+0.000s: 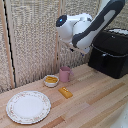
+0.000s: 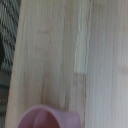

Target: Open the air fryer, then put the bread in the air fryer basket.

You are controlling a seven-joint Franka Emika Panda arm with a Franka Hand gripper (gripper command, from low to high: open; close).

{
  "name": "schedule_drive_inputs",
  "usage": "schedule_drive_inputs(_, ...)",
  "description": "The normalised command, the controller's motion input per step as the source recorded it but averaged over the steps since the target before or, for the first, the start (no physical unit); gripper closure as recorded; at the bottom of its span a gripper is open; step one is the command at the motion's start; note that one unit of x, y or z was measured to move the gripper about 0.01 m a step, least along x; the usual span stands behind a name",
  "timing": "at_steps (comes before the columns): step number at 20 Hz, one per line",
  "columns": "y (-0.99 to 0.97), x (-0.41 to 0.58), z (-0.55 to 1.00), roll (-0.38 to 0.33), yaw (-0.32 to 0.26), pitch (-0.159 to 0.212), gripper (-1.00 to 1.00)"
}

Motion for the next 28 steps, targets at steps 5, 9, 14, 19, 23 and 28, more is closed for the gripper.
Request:
schedule_drive_inputs(5,-0.6,-0.003,-0.19,-0.071,0.001,-0.022,-1.0)
schedule_drive_inputs(9,-0.6,-0.019,-0.15,-0.051,0.0,-0.002,-1.0)
schedule_drive_inputs(14,-0.58,0.0,-0.14,-0.034,0.004,0.0,-1.0)
schedule_drive_inputs(19,-0.6,0.0,-0.11,-0.055,0.033,0.001,-1.0)
schedule_drive_inputs(23,-0.63,-0.006,-0.08,-0.074,0.046,0.013,-1.0)
schedule_drive_inputs(28,-0.66,-0.03,-0.08,-0.046,0.057,0.069,-1.0)
